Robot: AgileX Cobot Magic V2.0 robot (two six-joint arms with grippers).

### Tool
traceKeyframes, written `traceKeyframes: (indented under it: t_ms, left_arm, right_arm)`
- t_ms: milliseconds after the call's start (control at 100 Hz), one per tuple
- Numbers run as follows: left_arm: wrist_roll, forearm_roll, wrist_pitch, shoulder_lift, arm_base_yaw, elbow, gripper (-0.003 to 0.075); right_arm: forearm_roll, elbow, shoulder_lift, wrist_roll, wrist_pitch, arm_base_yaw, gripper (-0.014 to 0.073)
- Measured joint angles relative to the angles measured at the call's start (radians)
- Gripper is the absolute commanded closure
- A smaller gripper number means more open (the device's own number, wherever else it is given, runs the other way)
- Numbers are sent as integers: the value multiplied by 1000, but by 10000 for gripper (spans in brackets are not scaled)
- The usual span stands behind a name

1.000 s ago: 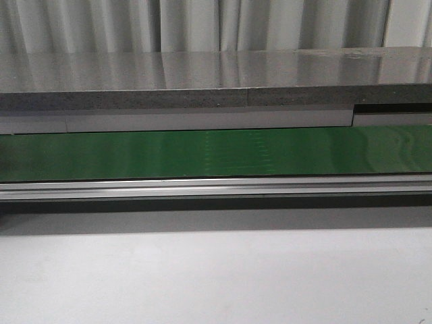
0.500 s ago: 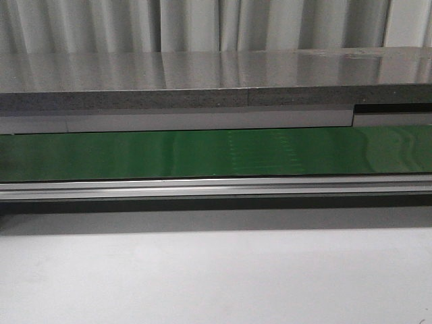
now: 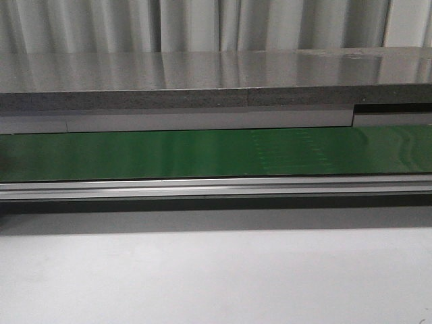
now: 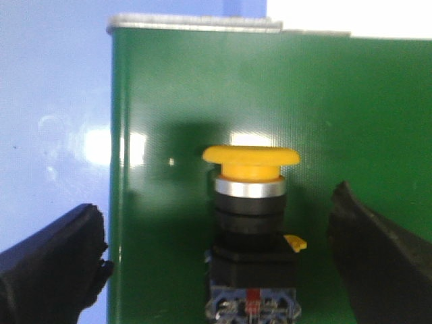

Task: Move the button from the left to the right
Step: 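Carry the button over the belt, set it down, open left gripper, then raise the left gripper away from the button on the belt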

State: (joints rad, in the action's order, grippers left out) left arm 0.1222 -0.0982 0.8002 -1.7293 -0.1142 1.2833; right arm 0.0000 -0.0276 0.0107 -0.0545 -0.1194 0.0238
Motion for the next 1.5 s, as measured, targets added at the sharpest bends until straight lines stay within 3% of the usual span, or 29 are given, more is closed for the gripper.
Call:
traceKeyframes:
  t_ms: [260,530,730,1010,1500]
  left_arm:
    - [0,-28,-25,187,17,0,80]
    - [8,-31,-107,423,140,-64,80]
    - [14,-36,-232,641,212,-229,80]
    - [24,-36,-435,961,219,-519,80]
    - [26,-39,-540,1375,219,-911,80]
  right_arm:
    - [0,0,0,0,0,0,661]
    - [0,0,0,0,0,0,661]
    - [0,0,0,0,0,0,661]
    - [0,0,0,0,0,0,661]
    - [0,0,0,0,0,0,661]
